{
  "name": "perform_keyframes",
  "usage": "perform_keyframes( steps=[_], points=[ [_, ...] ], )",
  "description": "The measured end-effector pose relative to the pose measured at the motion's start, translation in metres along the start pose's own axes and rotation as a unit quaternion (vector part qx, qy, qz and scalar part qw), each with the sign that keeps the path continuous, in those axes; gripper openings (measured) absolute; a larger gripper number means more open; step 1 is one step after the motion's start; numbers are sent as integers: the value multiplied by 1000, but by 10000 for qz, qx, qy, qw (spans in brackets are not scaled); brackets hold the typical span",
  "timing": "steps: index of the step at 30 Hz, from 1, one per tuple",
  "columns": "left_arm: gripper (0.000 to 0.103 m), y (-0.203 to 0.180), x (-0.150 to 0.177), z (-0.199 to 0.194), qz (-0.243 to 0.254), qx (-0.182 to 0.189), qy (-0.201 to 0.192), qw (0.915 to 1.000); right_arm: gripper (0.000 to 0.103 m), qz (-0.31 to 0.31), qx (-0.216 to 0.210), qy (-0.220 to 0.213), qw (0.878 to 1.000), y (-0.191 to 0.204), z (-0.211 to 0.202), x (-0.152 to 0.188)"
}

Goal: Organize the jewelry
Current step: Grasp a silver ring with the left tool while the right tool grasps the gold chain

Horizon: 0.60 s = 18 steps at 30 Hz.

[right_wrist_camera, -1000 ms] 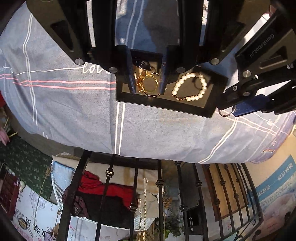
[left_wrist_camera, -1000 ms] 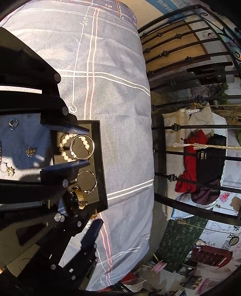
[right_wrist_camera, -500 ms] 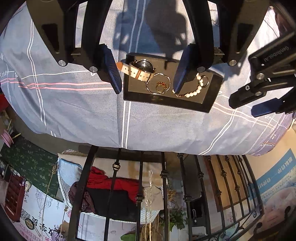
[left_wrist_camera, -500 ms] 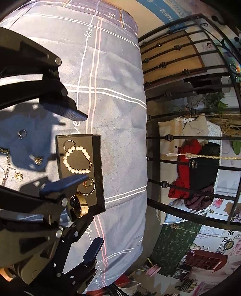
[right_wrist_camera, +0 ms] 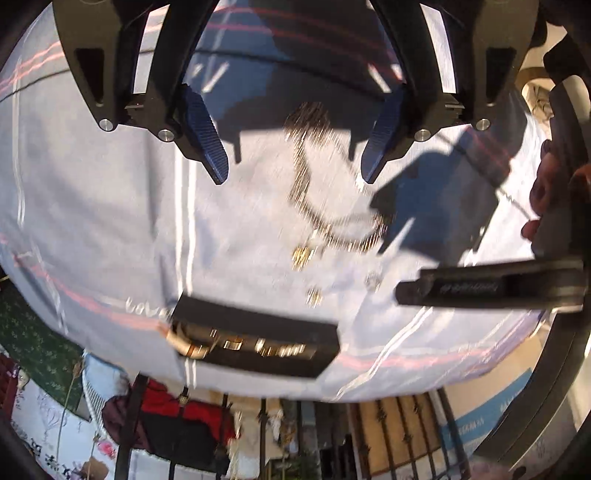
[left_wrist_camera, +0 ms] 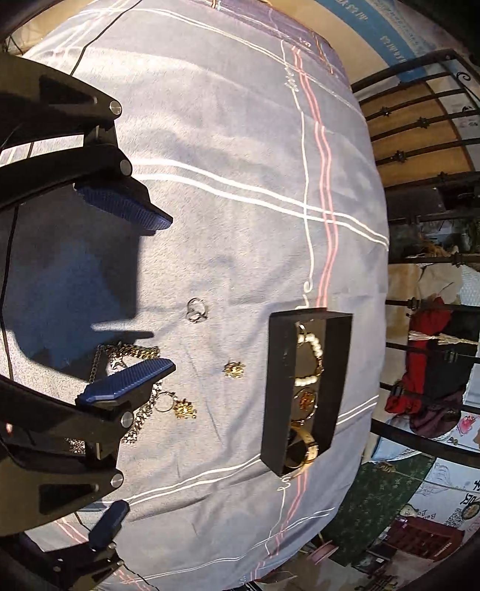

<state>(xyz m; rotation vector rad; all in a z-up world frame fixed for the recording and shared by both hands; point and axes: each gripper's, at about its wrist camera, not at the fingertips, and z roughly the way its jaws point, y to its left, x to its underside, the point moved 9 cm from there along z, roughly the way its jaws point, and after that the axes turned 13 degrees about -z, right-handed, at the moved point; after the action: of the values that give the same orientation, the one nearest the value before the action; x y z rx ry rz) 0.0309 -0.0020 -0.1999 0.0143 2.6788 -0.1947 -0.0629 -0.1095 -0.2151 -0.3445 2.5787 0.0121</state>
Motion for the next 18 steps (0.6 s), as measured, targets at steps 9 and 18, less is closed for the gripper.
perform_keyframes(
  steps=[9,18],
  points=[
    [68,2,1,42,-66,-170,278,9994,78,-170,-78,245,9995,10,32,11],
    [15,-15,-8,52,243,-140,232,9993,8,-72,-277,139,9995,3,28,4]
  ],
)
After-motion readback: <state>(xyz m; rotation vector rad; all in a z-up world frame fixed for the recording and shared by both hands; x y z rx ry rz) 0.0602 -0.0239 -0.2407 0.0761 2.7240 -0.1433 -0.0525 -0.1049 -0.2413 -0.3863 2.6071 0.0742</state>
